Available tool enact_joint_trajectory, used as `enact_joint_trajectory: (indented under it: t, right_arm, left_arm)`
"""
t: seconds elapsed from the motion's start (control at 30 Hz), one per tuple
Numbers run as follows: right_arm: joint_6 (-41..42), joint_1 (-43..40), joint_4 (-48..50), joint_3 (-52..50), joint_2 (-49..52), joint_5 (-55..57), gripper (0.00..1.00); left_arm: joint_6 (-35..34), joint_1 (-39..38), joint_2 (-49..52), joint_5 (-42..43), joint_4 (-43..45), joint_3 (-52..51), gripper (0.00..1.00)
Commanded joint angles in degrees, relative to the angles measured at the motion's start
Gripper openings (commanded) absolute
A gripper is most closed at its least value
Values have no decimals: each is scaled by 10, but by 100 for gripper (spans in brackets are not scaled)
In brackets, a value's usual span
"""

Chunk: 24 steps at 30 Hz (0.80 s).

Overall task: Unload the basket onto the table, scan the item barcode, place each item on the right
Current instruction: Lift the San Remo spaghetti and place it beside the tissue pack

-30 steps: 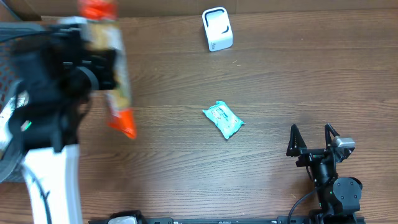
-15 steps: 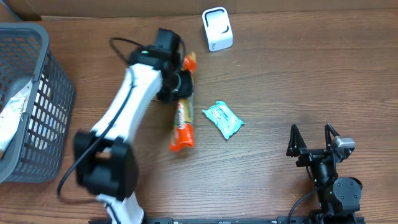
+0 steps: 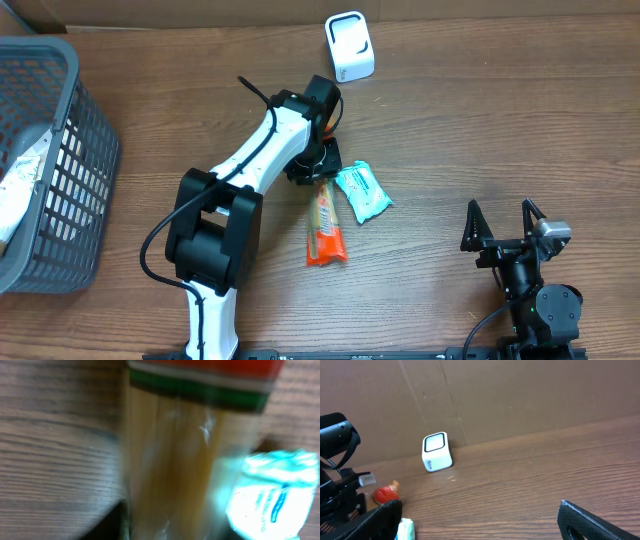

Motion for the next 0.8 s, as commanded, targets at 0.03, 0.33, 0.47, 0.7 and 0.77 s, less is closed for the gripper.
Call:
enact_joint_trajectory:
  t: [0.03,0.33,0.47,0.7,0.77]
  right_arm:
    - [0,3,4,-6,-6,1,100]
    - [0,3,3,-6,-6,1,100]
    - [0,3,3,-6,-6,1,100]
    - [0,3,4,-6,-6,1,100]
    - [0,3,3,-6,-6,1,100]
  left_arm:
    - [25,-2,9,-11,-10,6,100]
    - [57,15,-29,-49,-116,157,99]
    - [87,31,-75,-126,-173,283,100]
    - [90,191,-176,-188,-201,445,100]
    - [55,291,-213,-188,-206,448,100]
